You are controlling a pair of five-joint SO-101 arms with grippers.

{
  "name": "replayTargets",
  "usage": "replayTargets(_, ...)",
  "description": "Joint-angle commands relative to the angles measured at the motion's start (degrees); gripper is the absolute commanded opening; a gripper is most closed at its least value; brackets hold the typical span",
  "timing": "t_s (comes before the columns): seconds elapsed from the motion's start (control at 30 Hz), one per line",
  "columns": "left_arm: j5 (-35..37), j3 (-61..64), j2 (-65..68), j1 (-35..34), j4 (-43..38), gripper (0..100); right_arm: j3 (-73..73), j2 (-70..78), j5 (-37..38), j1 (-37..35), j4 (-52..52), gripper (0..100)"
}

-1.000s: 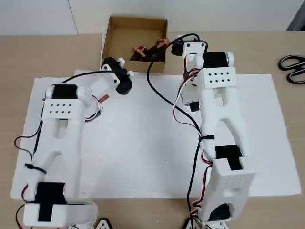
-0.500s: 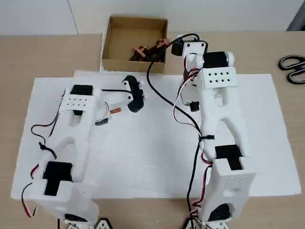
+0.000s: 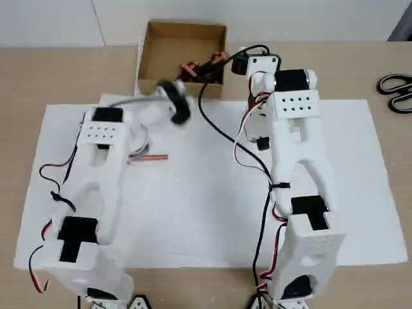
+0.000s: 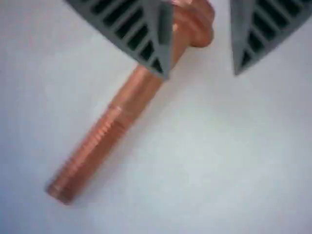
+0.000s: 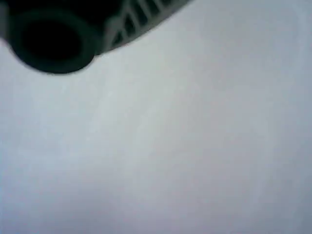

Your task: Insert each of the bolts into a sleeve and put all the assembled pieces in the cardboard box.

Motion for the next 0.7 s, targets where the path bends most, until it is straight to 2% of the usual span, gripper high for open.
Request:
replayTargets(0.0,24.35,-9.19,-1.85,1.14,6.15,8,-0.18,-2.59,0.35,0.13,-0.22,0.7)
replayTargets(0.1,40.53,-12.53,-3.6,2.9,12.92,8,-0.18,-2.59,0.26,0.13,-0.22,0.7)
replayTargets(0.23,54.51,-12.79,-6.24,4.57,19.43,8,-0.18,-2.59,0.26,0.04,-0.31,0.7)
replayTargets(0.4,72.0,-12.44,-6.68,4.04,19.69,8,-0.18,-2.59,0.26,0.04,-0.31,0.7)
replayTargets(0.57,90.81,-10.86,0.0,3.6,19.43,8,-0.18,-2.59,0.26,0.04,-0.22,0.7)
replayTargets(0.67,97.76,-11.03,5.89,1.85,18.29,8,-0.18,-2.59,0.26,0.04,-0.22,0.7)
